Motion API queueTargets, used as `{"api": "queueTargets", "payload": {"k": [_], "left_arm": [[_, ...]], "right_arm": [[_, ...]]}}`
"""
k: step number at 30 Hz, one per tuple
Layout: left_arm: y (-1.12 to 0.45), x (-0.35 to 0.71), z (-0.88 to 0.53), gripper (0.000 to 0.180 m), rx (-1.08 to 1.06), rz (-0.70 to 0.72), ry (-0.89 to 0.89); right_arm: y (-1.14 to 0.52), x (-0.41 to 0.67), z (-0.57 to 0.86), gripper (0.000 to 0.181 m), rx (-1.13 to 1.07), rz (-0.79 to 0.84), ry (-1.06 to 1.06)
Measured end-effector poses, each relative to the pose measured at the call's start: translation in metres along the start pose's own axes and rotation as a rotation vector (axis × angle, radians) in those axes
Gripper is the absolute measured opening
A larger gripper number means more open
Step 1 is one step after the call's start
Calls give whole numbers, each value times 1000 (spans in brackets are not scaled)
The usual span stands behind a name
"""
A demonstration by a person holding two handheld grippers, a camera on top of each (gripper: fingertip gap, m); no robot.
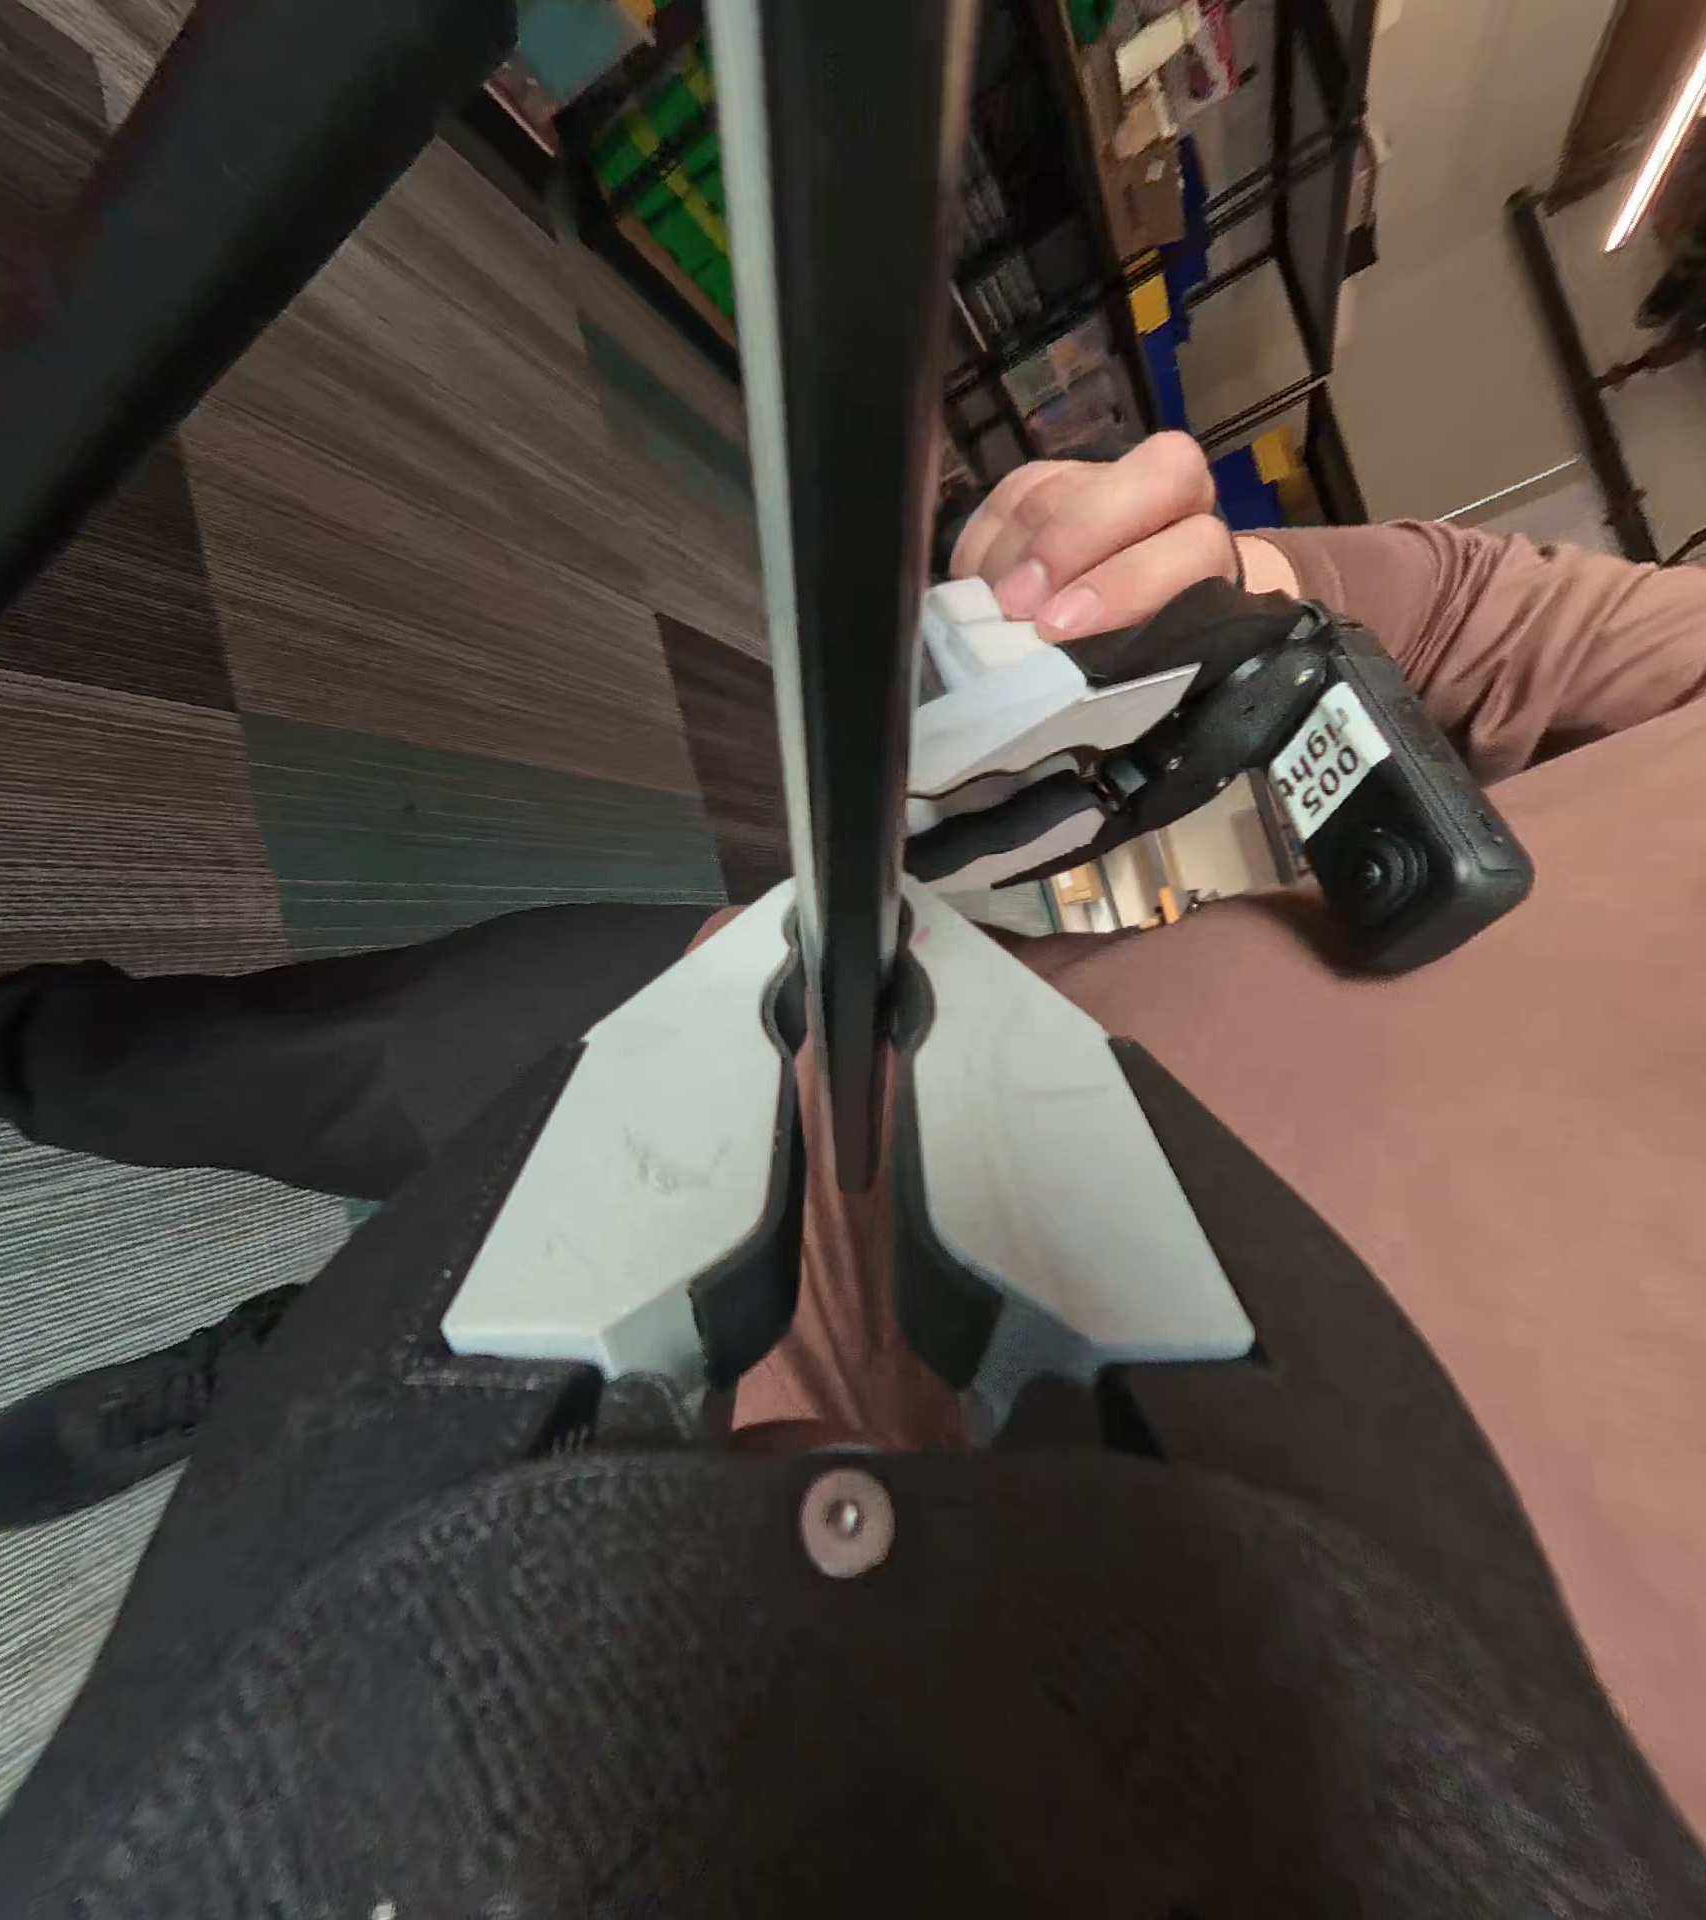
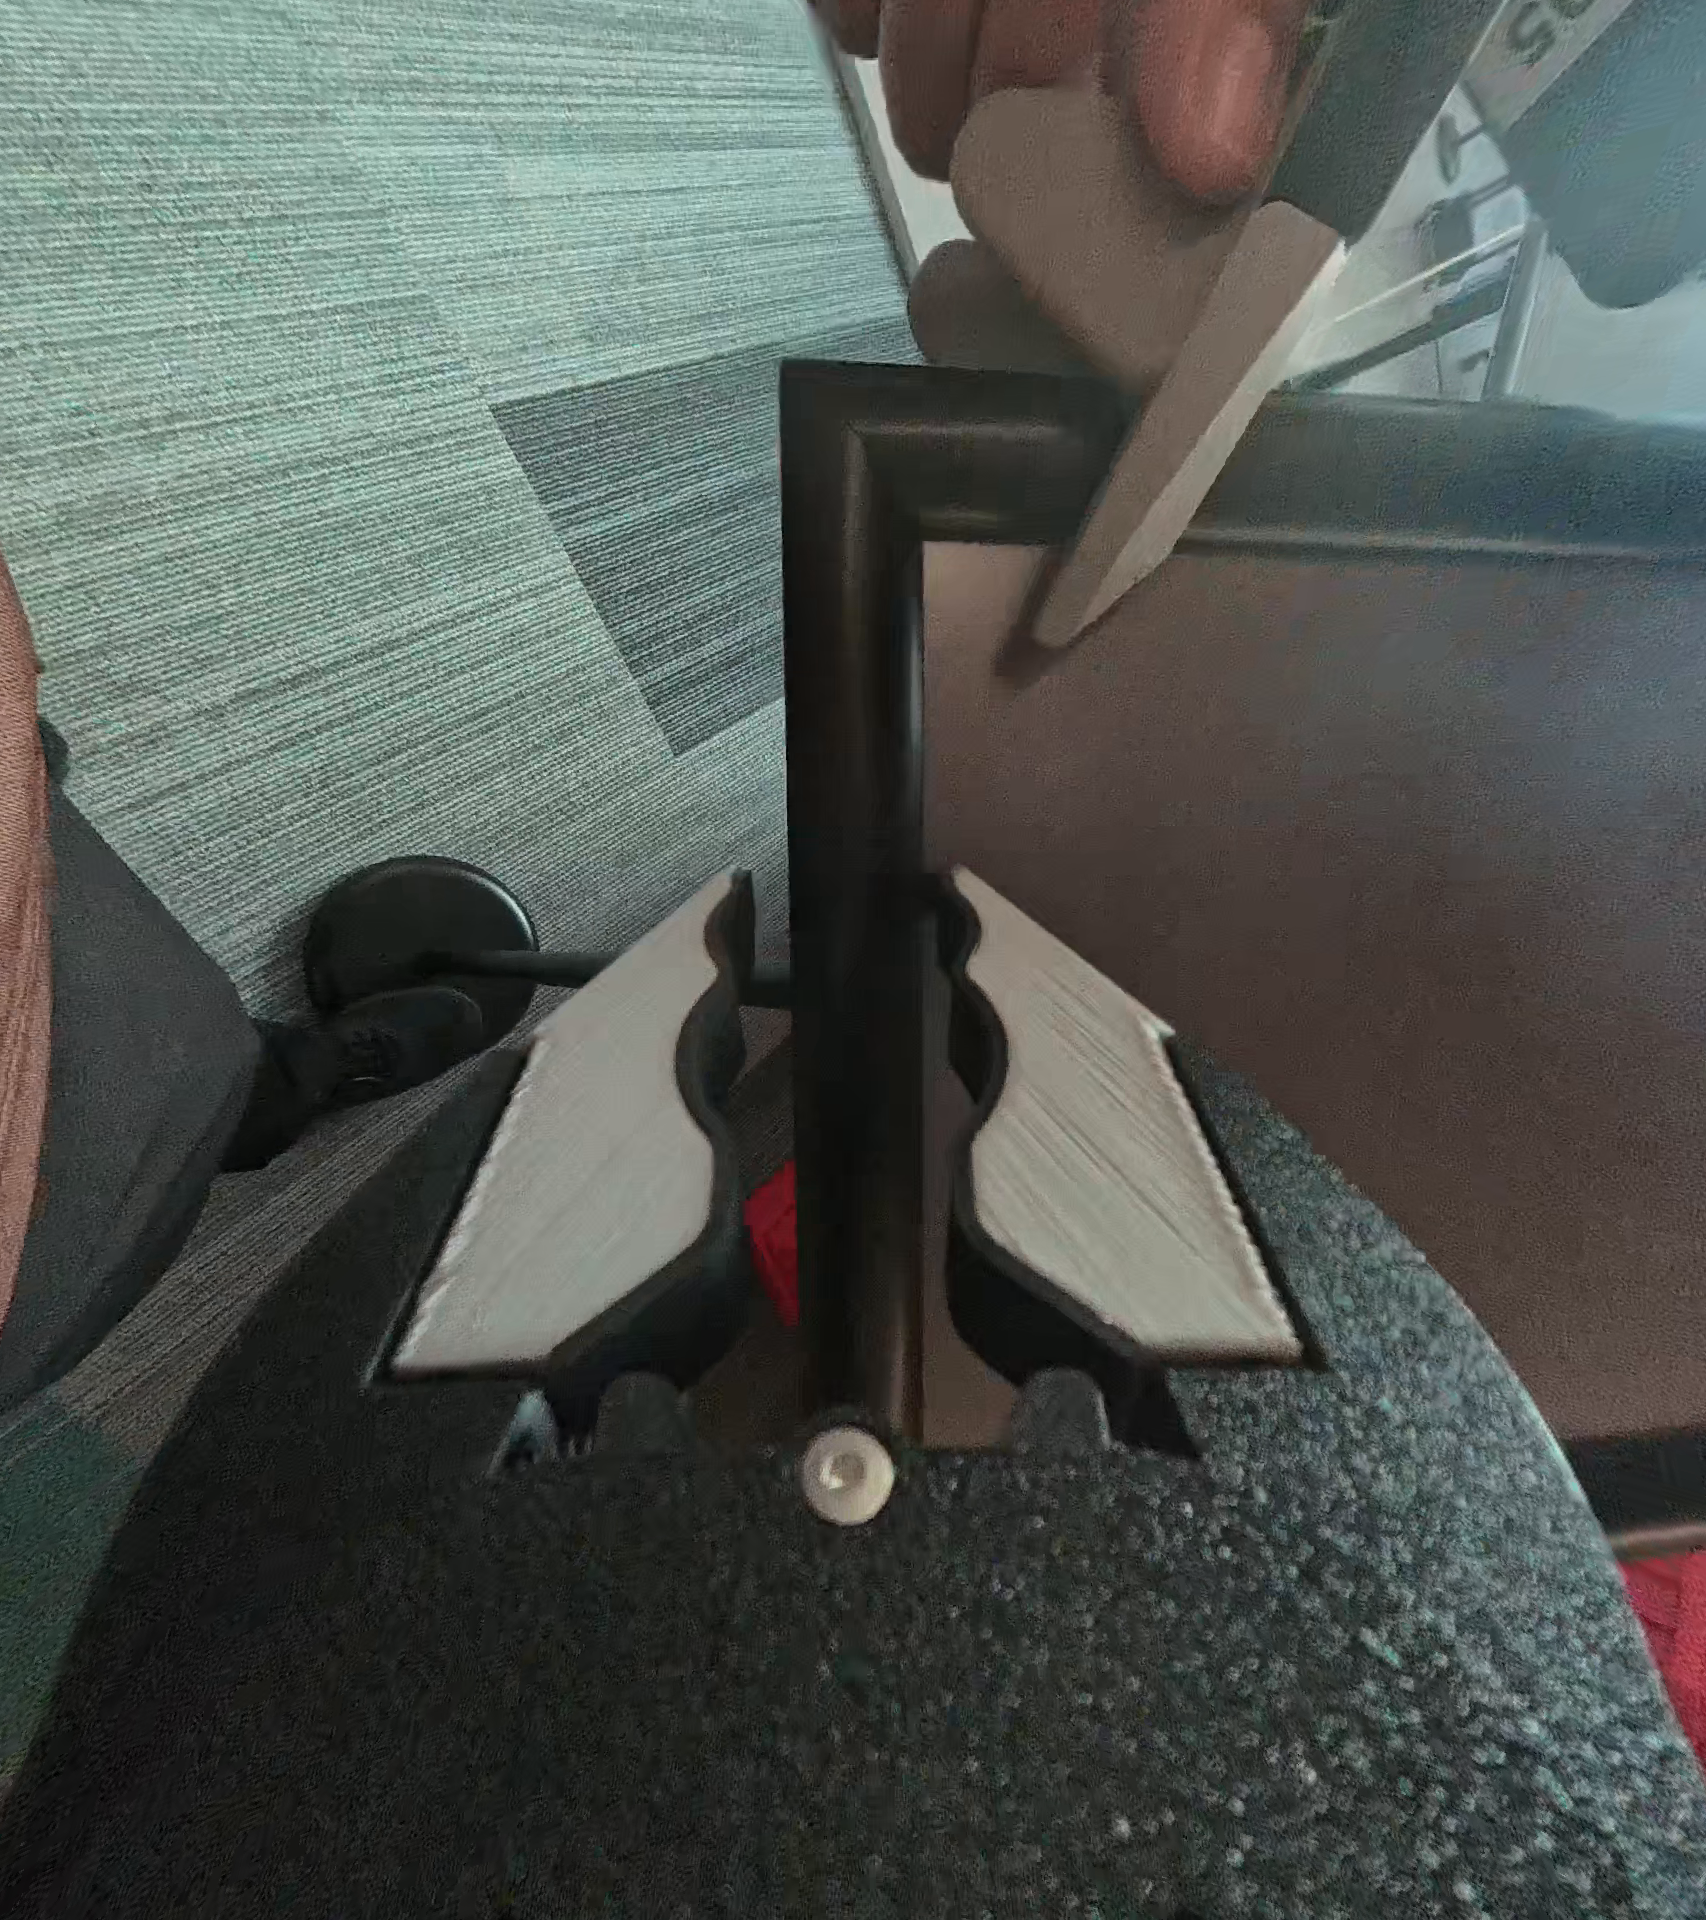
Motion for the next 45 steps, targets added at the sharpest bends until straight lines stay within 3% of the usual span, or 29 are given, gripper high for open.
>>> {"api": "queueTargets", "payload": {"k": [3,6,9,12,14,24,31,38,45], "left_arm": [[-5,0,3,9,75,-61,-70],[-12,-2,5,10,26,-40,-68],[-15,-2,5,11,5,-25,-69],[-10,3,2,11,-11,59,-10],[-5,5,0,11,-12,119,29],[-2,-1,6,10,-17,145,86],[-12,2,6,8,3,141,52],[-11,1,4,8,33,187,41],[-12,0,2,8,71,208,41]], "right_arm": [[12,4,8,45,193,-86,-109],[16,0,22,44,413,-174,-245],[13,-9,34,22,567,-165,-289],[8,-8,39,16,567,-146,-241],[6,-1,37,26,546,-138,-209],[4,19,22,25,266,12,-78],[2,9,35,13,586,32,-442],[5,9,41,0,679,49,-444],[3,11,38,0,680,28,-372]]}}
Point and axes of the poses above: each gripper's, where its closed fingertips meet, y back along the fingers, x out of its top, z = x × y across the jaws, the point moved 6 cm from there along y, back along the fingers, and after that the axes turned 7 degrees about -x, right-handed, at the moved point
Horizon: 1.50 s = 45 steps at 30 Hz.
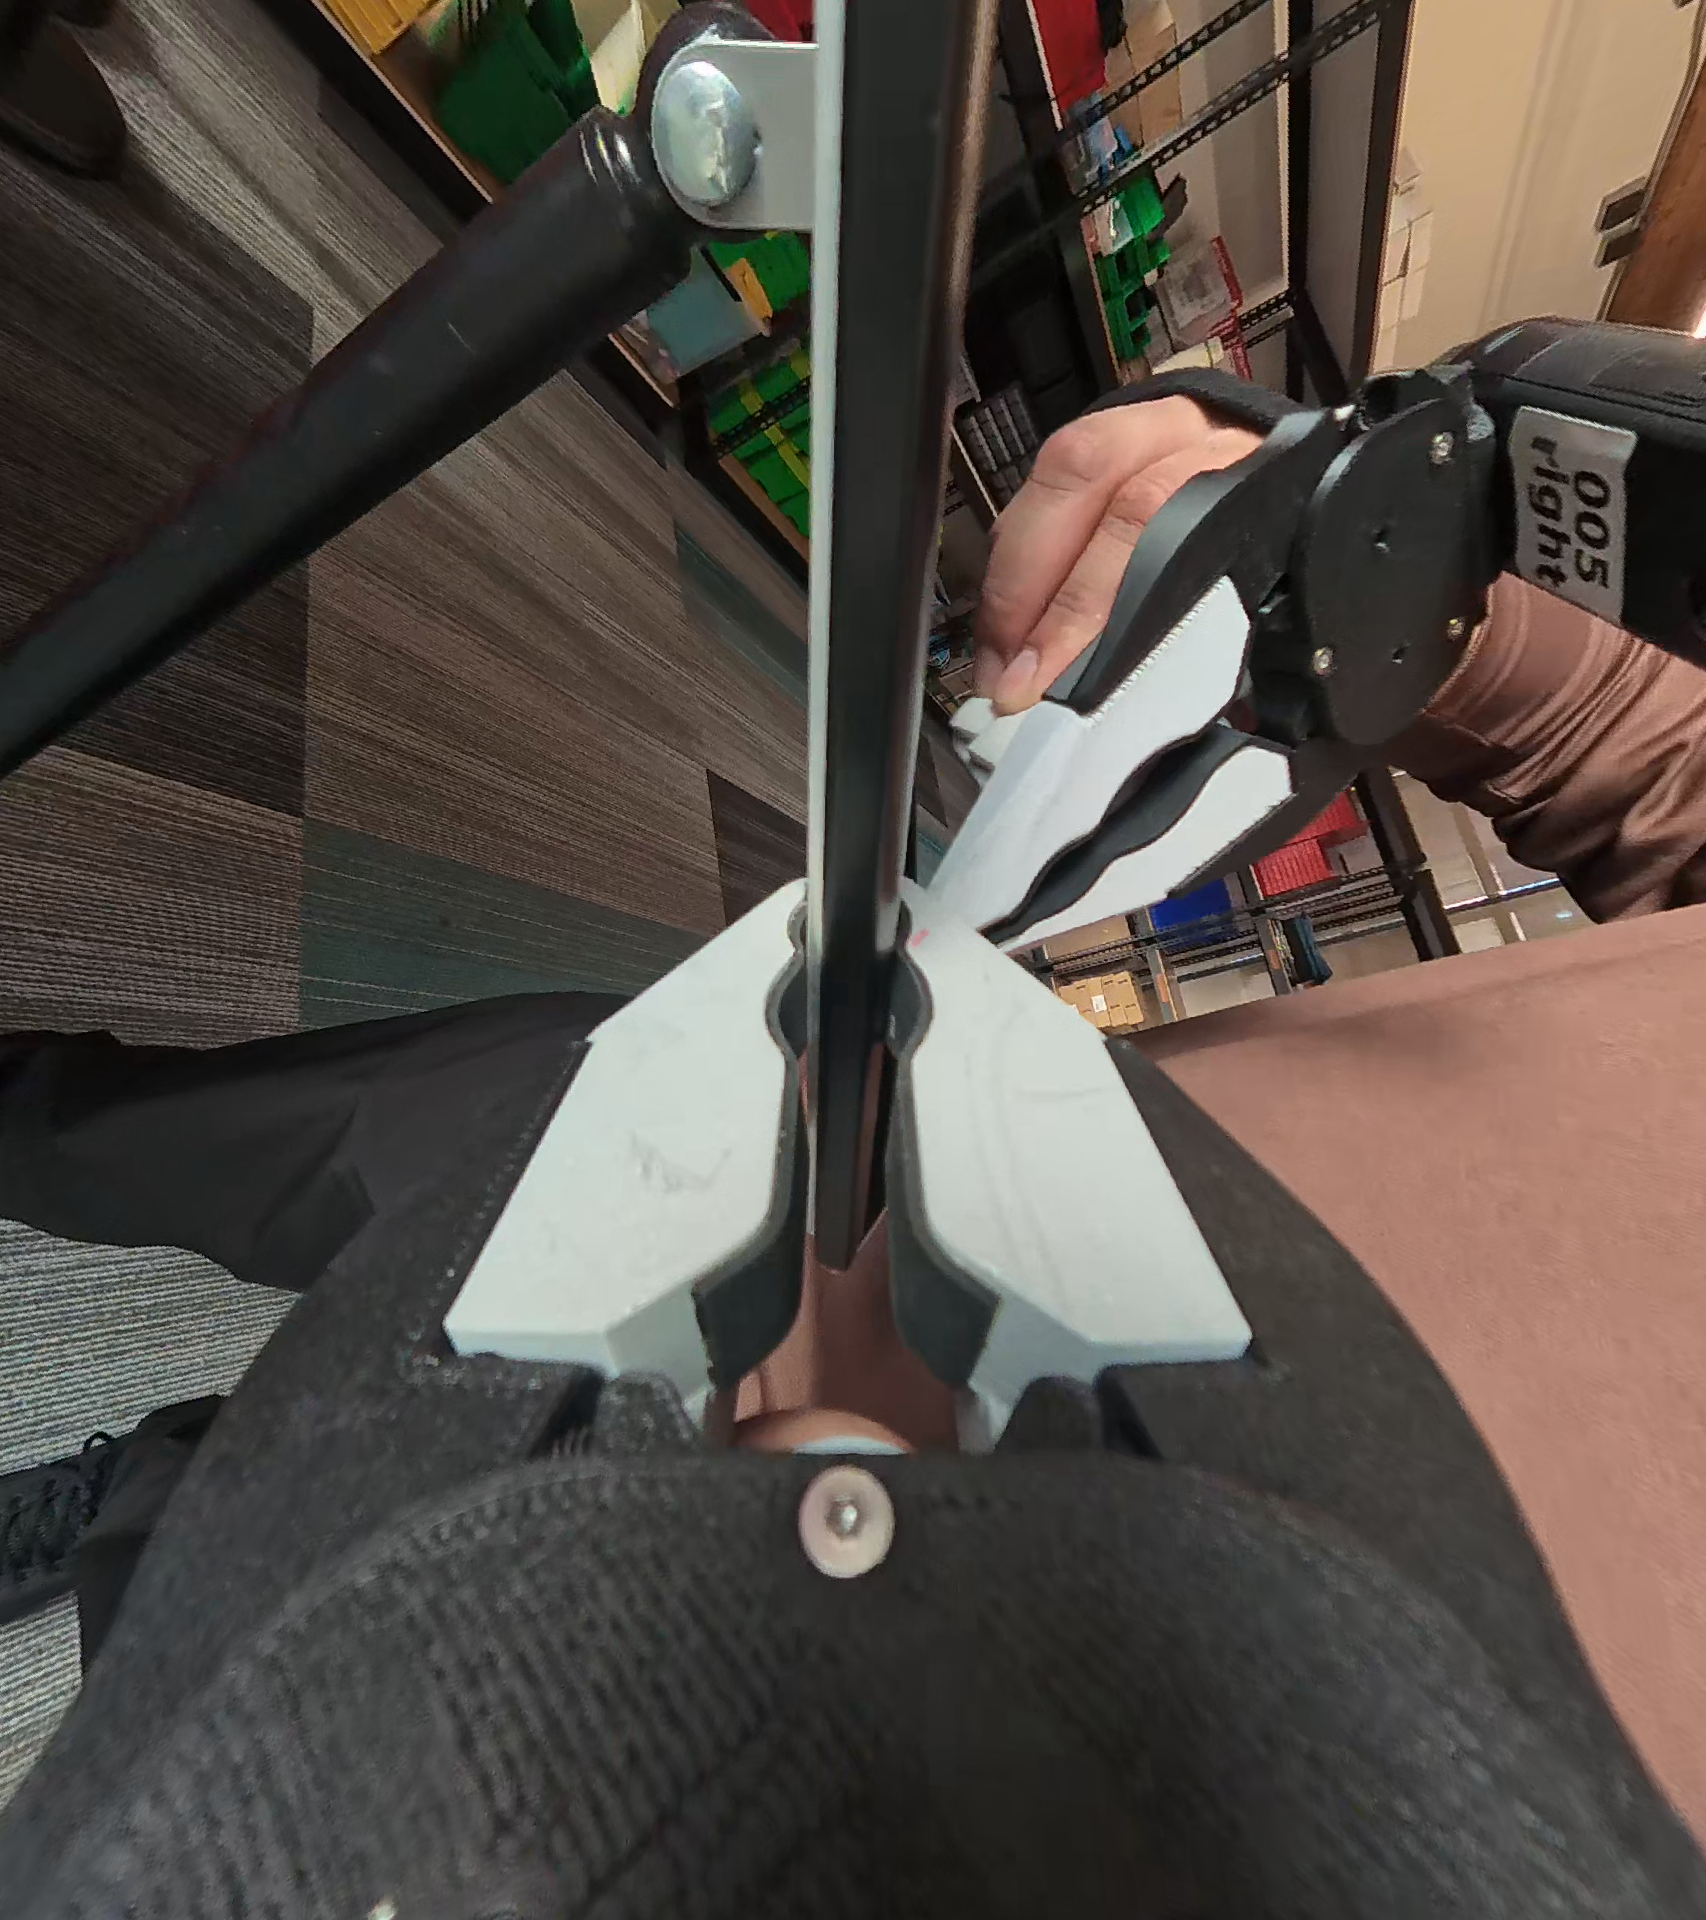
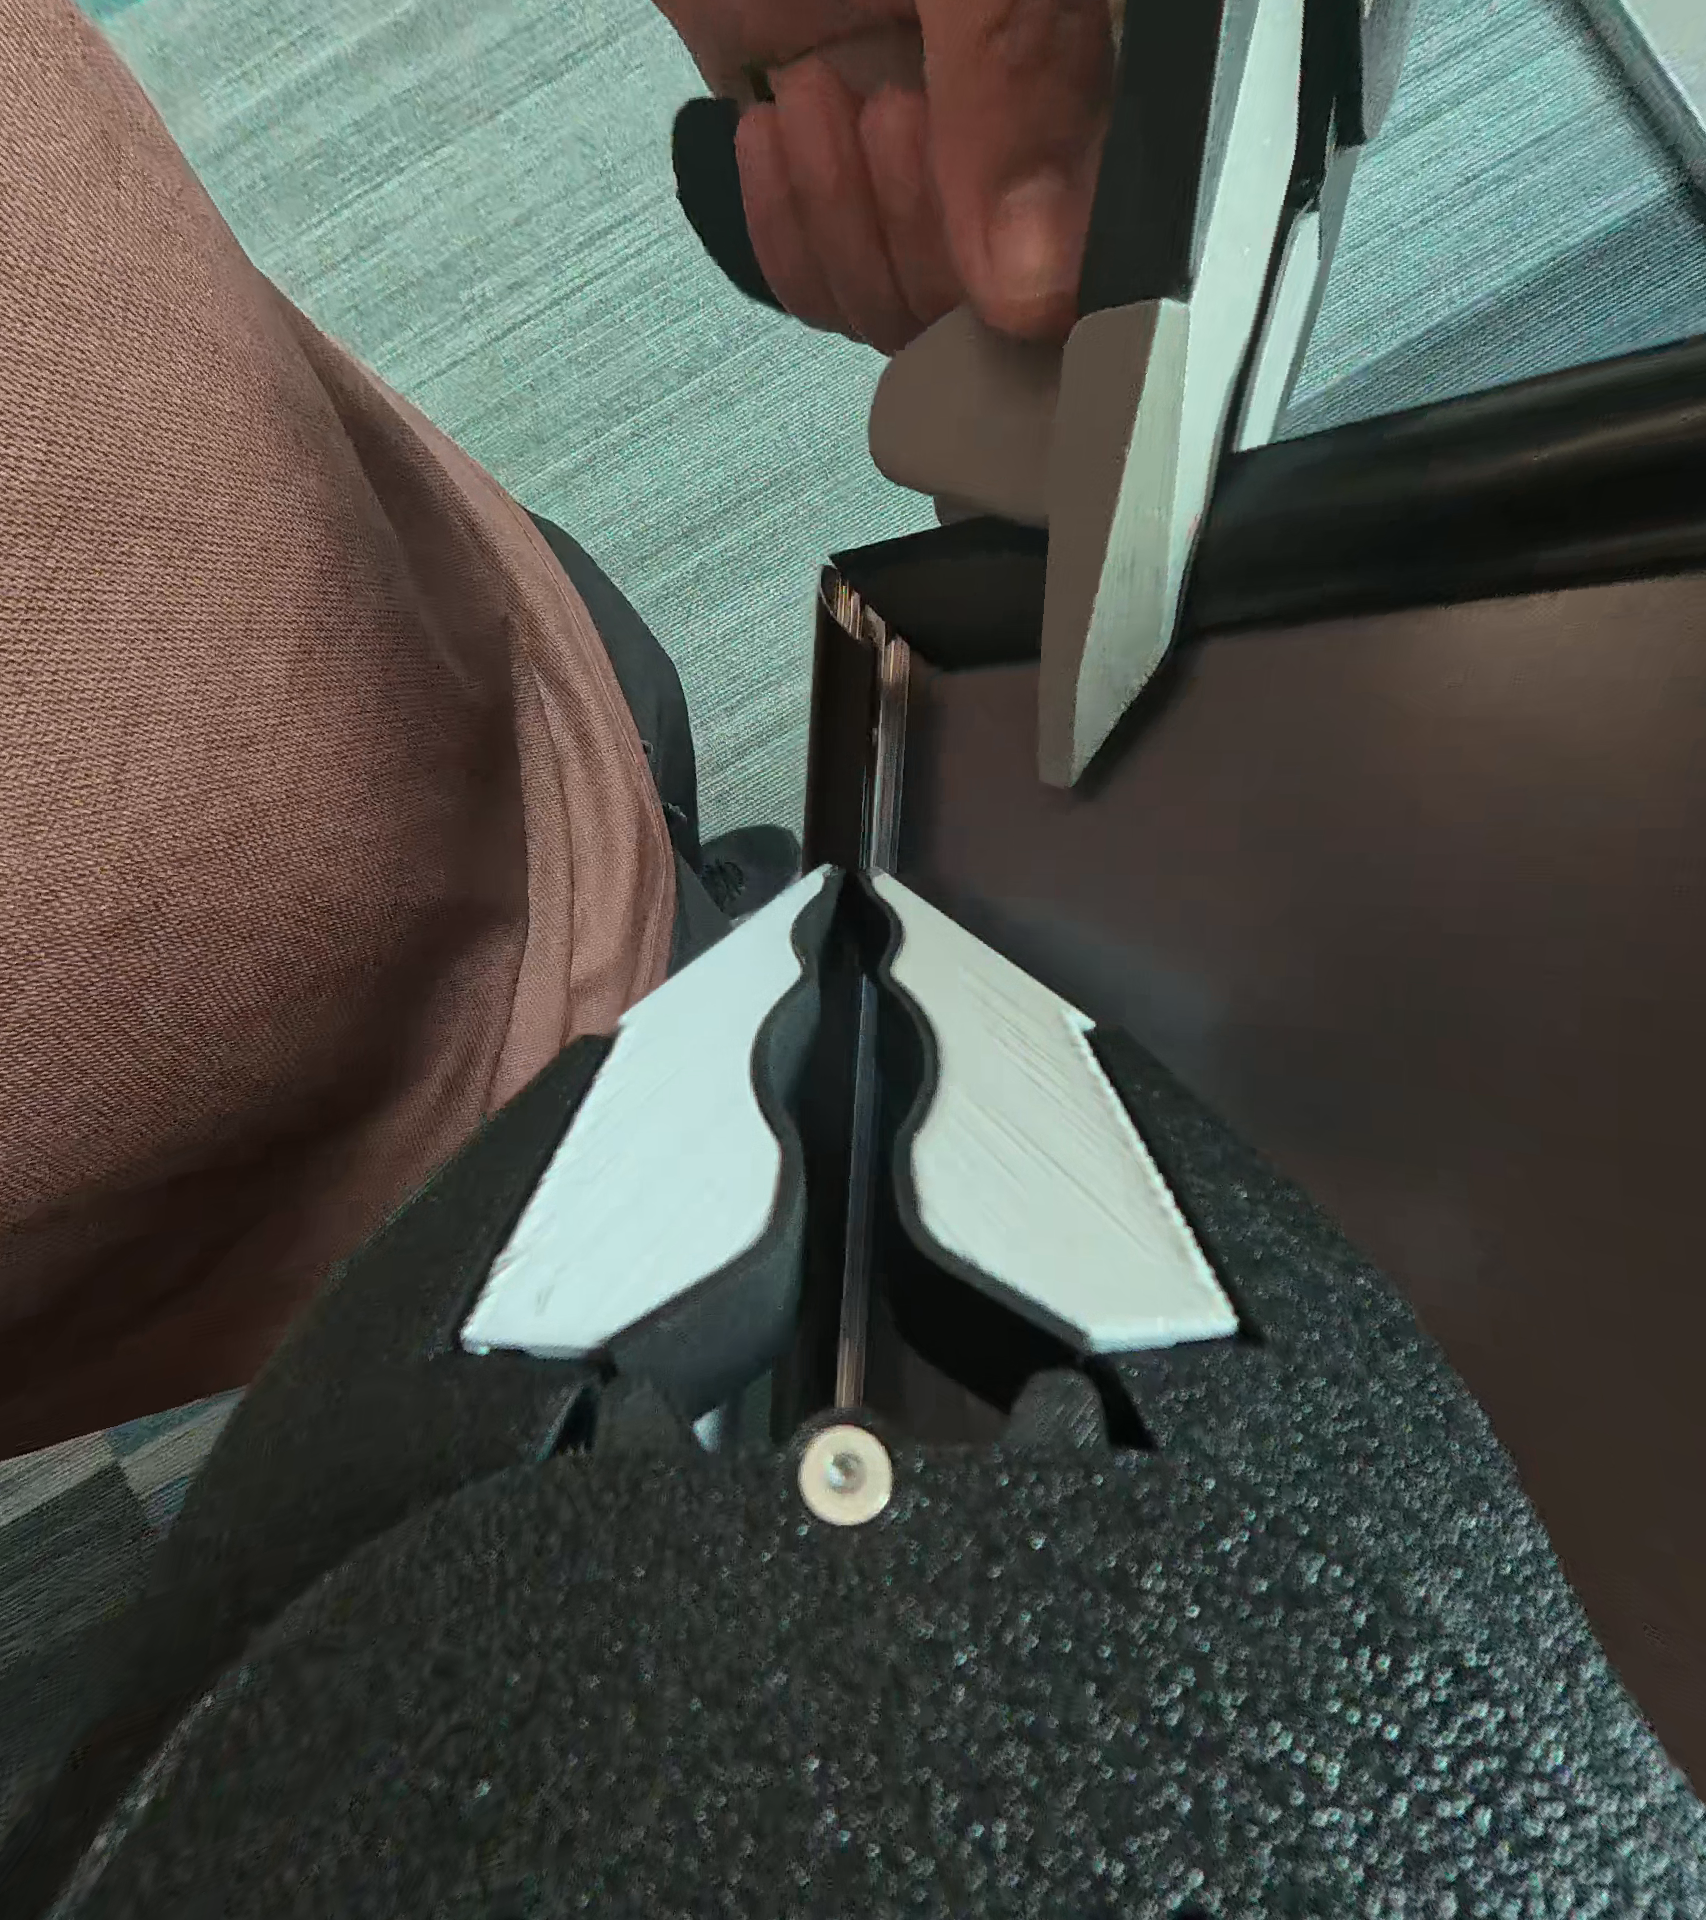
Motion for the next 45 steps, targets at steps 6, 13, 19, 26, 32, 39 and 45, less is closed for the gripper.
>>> {"api": "queueTargets", "payload": {"k": [6,13,19,26,32,39,45], "left_arm": [[15,22,-3,8,19,126,16],[20,7,-3,8,37,61,-8],[15,9,-2,9,114,13,-72],[36,16,13,31,556,52,-333],[45,45,8,61,498,45,-271],[40,40,4,72,369,-62,-249],[32,-25,-1,83,548,-55,-268]], "right_arm": [[-24,-25,-53,0,148,-188,165],[28,17,-25,17,-120,136,-156],[33,4,5,37,-210,40,-193],[59,-15,48,34,-590,3,-425],[113,-61,65,40,-932,52,-735],[76,-21,56,36,-483,409,-928],[45,19,68,46,-326,450,-918]]}}
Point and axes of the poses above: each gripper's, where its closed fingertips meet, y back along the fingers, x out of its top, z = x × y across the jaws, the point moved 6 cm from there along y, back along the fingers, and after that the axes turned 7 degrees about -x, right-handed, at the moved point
